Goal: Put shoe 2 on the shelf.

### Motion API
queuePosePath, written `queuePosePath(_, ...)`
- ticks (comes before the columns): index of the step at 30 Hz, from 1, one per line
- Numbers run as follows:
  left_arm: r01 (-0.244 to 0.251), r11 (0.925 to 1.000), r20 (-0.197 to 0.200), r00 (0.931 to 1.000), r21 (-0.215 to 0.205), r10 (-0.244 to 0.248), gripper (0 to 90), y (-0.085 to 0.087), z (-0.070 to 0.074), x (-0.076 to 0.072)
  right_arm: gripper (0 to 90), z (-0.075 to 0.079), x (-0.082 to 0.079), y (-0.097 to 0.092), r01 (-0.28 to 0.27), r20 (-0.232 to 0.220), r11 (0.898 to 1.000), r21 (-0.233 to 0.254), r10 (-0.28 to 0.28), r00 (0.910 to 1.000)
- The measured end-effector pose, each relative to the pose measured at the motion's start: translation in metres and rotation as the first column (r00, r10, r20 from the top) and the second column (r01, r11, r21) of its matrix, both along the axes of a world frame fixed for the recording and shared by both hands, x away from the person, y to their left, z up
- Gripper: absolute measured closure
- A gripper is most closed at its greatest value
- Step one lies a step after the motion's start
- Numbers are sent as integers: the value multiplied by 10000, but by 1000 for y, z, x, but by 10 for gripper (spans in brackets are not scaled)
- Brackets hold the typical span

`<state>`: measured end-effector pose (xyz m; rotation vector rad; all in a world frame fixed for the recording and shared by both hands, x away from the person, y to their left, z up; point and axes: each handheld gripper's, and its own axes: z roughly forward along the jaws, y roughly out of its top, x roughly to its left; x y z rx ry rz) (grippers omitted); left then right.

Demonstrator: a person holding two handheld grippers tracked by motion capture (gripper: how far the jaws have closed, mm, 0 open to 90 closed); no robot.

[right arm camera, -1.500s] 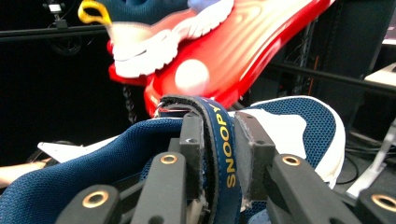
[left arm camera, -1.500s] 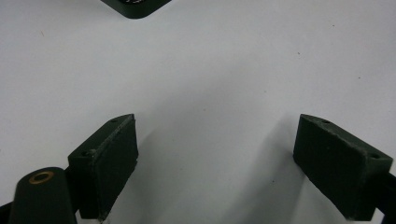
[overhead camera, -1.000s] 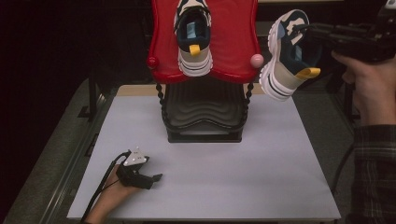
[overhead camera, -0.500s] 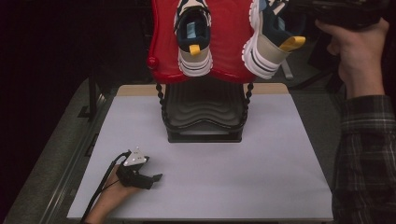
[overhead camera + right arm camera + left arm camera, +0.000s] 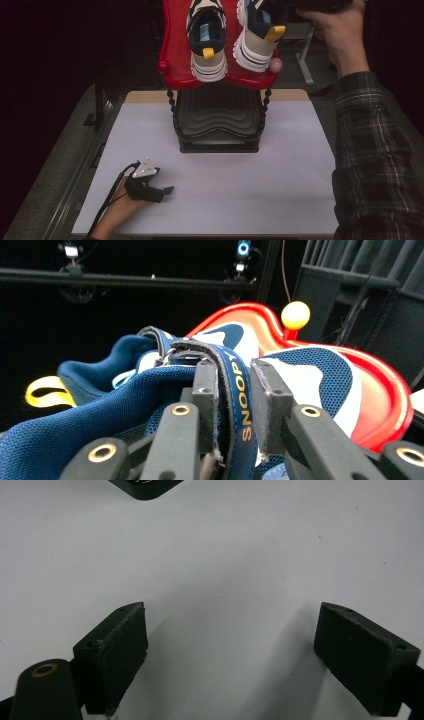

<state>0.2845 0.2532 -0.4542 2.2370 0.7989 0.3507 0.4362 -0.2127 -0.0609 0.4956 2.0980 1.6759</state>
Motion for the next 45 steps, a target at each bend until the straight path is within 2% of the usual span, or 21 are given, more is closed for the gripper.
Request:
queuePosePath(5,-8,10000,-7,10000,-16,8,130,0,0,0,739,-5,11,17,-100,-36,9977,-672,97,9999)
queuePosePath(9,-8,10000,-7,10000,-19,8,129,0,0,0,738,-6,14,27,-105,52,9940,-1093,112,9999)
queuePosePath(16,-4,10000,-11,10000,-8,4,129,0,0,0,730,-9,15,31,-345,29,9903,-1349,352,9994)
queuePosePath(19,5,10000,-16,10000,5,-5,130,0,0,0,726,-9,15,33,-327,42,9904,-1345,336,9994)
queuePosePath(25,17,10000,-20,10000,18,-17,129,0,0,0,692,-12,18,40,-348,-232,9927,-1152,323,9992)
queuePosePath(28,19,10000,-15,10000,23,-19,129,0,0,0,552,-11,17,39,10,-368,9944,-1053,-49,9993)
queuePosePath(30,21,10000,-12,10000,25,-21,129,0,0,0,466,-11,15,35,154,-496,9950,-987,-204,9986)
queuePosePath(32,21,10000,-17,10000,23,-21,130,0,0,0,435,-12,13,30,-10,-629,9982,-593,-27,9980)
queuePosePath(39,23,10000,-5,10000,26,-23,129,0,0,0,372,-21,-1,8,179,-799,9996,-228,-196,9966)
queuePosePath(45,2,10000,40,10000,-6,-2,129,0,0,0,318,-29,-20,-14,539,-931,9985,-39,-540,9942)
